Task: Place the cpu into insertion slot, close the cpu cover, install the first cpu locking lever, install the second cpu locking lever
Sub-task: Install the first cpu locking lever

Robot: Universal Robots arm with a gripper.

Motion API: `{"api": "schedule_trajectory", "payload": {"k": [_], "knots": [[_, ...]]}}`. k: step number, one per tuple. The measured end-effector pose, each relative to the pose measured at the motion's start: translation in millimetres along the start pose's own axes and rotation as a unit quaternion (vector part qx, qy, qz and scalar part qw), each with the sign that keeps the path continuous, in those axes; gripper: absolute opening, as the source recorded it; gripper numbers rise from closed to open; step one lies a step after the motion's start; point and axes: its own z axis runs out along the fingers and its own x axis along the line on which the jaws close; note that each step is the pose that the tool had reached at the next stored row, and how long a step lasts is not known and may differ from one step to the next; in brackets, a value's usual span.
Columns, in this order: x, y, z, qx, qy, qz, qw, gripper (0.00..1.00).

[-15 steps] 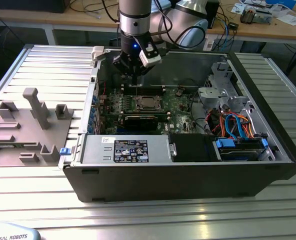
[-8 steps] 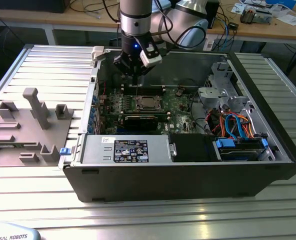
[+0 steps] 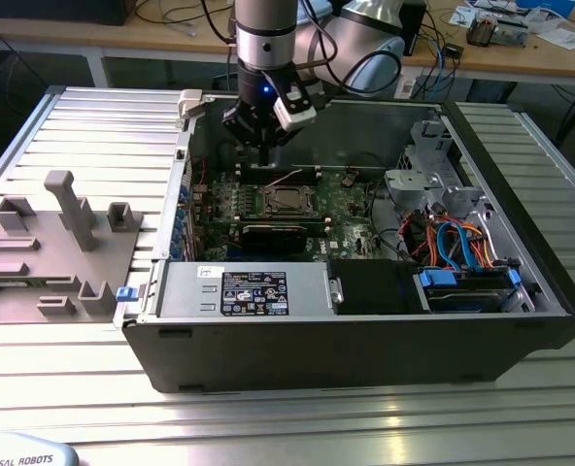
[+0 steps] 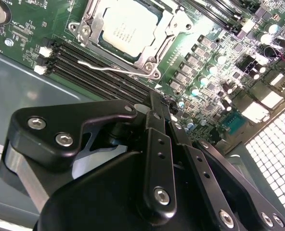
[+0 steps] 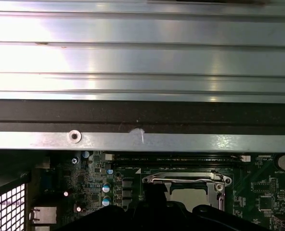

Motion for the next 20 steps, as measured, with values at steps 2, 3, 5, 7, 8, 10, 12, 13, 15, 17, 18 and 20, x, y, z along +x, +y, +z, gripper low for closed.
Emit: {"api": "schedule_trajectory", "payload": {"k": [2, 3, 5, 7, 8, 10, 12, 13, 15, 17, 18, 20], "knots": [[-0.4, 0.0, 0.1, 0.0000, 0.0000, 0.000, 1.0000, 0.11], [-1.1, 0.0, 0.3, 0.0000, 0.0000, 0.000, 1.0000, 0.11], [-1.2, 0.0, 0.5, 0.0000, 0.0000, 0.000, 1.0000, 0.11], [-1.2, 0.0, 1.0, -0.0001, 0.0000, 0.000, 1.0000, 0.11], [-1.2, -0.1, 1.5, -0.0001, 0.0000, 0.000, 1.0000, 0.11], [-1.2, -0.1, 2.1, -0.0001, 0.0000, 0.000, 1.0000, 0.11], [-1.2, -0.1, 2.6, 0.0000, 0.0000, 0.000, 1.0000, 0.11], [-1.2, -0.1, 2.9, 0.0000, 0.0000, 0.000, 1.0000, 0.11], [-1.2, -0.1, 3.7, 0.0000, 0.0000, 0.000, 1.0000, 0.11], [-1.2, -0.1, 4.1, 0.0000, 0.0000, 0.000, 1.0000, 0.11], [-1.2, -0.1, 4.3, 0.0000, 0.0000, 0.000, 1.0000, 0.11], [-1.2, 1.6, 5.0, 0.0000, 0.0000, 0.000, 1.0000, 0.11]]}}
